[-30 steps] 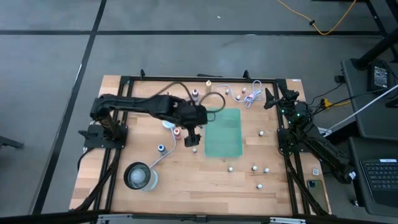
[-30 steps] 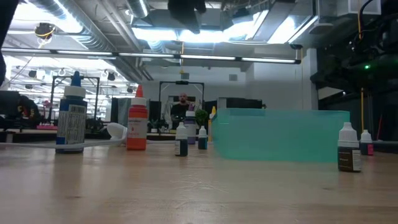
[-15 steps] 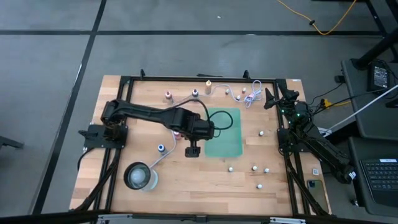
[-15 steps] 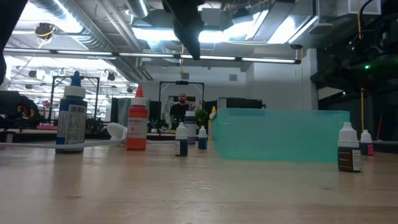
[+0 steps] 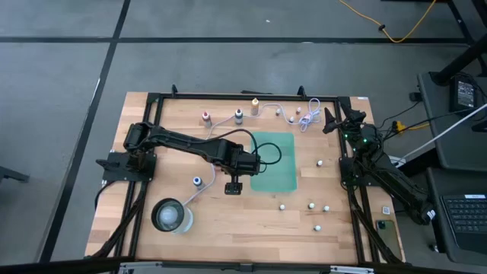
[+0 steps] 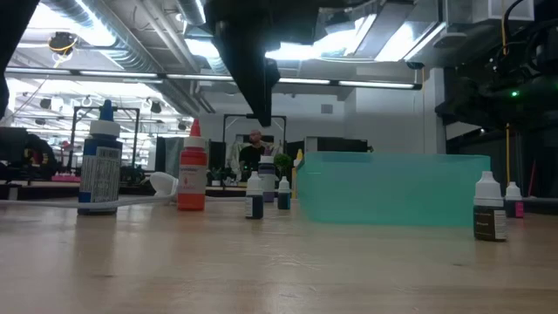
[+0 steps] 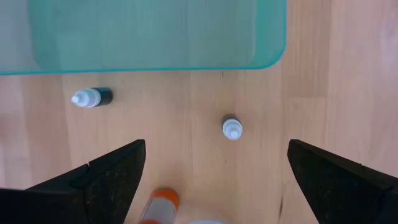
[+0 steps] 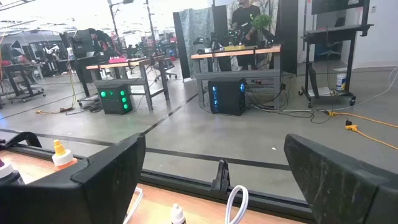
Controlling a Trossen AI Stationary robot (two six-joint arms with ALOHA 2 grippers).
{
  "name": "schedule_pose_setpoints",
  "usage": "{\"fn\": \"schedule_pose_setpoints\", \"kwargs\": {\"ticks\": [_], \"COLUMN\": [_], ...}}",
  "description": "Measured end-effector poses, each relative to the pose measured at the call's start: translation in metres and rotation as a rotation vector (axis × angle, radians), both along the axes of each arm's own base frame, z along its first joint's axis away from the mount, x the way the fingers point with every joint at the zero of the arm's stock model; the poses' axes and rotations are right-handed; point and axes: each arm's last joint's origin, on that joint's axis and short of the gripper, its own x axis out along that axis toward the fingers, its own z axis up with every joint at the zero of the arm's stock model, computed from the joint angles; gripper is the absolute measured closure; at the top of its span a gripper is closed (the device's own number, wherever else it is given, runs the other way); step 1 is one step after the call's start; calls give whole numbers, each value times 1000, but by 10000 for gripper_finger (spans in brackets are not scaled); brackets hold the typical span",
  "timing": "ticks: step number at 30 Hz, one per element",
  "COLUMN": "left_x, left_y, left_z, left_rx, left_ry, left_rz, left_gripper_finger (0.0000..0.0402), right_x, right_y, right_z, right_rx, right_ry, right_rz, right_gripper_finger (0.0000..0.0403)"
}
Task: Pick & Place food coloring
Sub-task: Put the small violet food coloring bottle into the green bin
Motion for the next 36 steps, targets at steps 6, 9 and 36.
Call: {"fn": "schedule_pose_setpoints", "kwargs": {"ticks": [6,9,36], "left_x": [0,-1,15], "left_y": [1,2,4], "left_z": [-17,-23,-79], "left_rx": [-2,-6,-53], "left_ry": [-8,-10,101], "left_rz": [1,12,52], "left_gripper_finger": [13,13,41], "right_x": [0,0,0], "right_y": [0,0,0], "right_z": [0,0,0], "right_rx": [0,0,0], "right_ry": [0,0,0], "right_rz": [0,0,0], "right_gripper_finger": [19,19,19]}}
